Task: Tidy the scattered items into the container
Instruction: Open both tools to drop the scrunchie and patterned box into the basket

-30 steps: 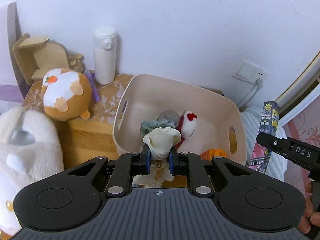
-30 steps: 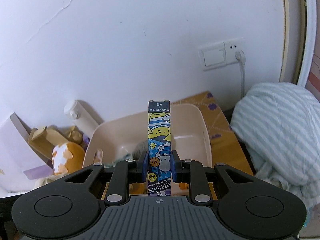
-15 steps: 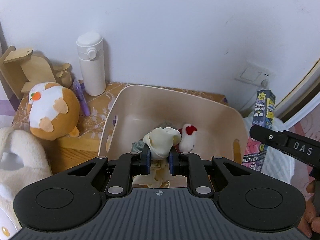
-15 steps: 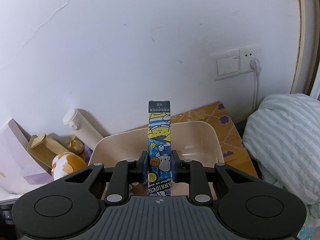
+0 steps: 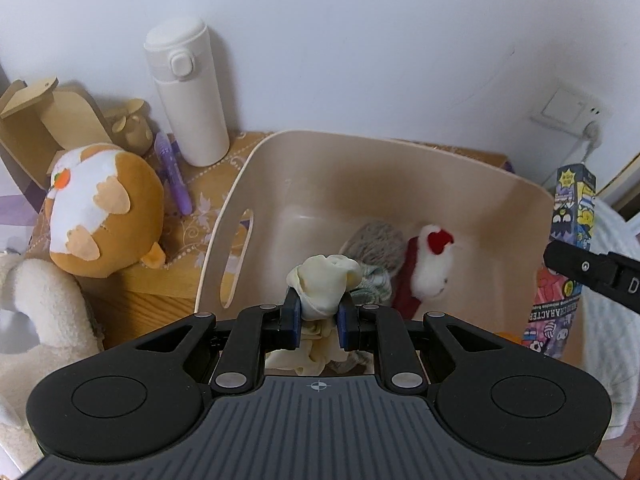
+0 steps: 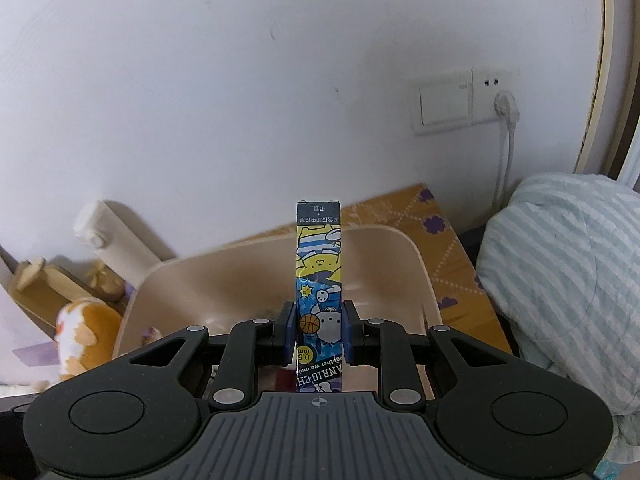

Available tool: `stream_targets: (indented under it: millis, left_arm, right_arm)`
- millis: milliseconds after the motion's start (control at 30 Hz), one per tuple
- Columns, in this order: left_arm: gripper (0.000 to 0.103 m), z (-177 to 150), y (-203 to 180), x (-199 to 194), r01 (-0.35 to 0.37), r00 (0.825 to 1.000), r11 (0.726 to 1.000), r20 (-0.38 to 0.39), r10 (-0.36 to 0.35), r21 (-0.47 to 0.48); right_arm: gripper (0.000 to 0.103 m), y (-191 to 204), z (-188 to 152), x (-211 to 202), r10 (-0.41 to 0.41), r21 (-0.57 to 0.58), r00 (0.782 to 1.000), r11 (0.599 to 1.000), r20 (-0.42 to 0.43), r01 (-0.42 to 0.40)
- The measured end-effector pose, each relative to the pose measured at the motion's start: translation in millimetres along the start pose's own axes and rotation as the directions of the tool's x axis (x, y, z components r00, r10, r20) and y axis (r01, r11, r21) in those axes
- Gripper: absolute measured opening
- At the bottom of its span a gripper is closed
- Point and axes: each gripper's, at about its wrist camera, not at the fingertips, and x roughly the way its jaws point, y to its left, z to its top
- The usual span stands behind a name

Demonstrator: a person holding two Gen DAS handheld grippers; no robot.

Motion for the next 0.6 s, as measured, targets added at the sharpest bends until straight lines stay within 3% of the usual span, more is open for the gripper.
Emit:
stream_targets:
  millis: [200,333,400,500,533,600]
  left_arm:
    - [0.018,-3,3,7,0.016,1.0,0.999,-0.025,-0.015,0.031]
    - [0.034,-6,3,8,0.017,0.999,0.998,-0.034,-0.015,0.066]
    - [0.044,-7,5,7,0.015,0.999,0.997,-0.03,-0.013,0.075]
    - [0.064,-7,8,4,0.015,1.0,0.997,-0.025,-0.013,0.076]
    - [0.069,-8,10,2,0.011,1.0,0.997,-0.021,-0.01,0.074]
    - [0.069,-7,13,-2,0.013,1.0,0.997,-0.015,-0.012,0.081]
  right_arm:
    - [0.021,-1,-10,13,-0.026,-0.01,0.999,1.0,-0.035,0.025]
    - [0.021,-1,-11,19,-0.033,-0.018,0.998,0.999,-0.046,0.032]
    - [0.028,-3,-13,23,-0.036,-0.01,0.997,0.999,-0.064,0.036]
    - [0.053,-8,-16,25,-0.038,0.015,0.996,0.999,-0.08,0.039]
    - [0.065,-10,-17,24,-0.039,0.031,0.996,0.999,-0.084,0.042]
    - [0.075,-13,-17,21,-0.035,0.065,0.995,0.997,-0.093,0.041]
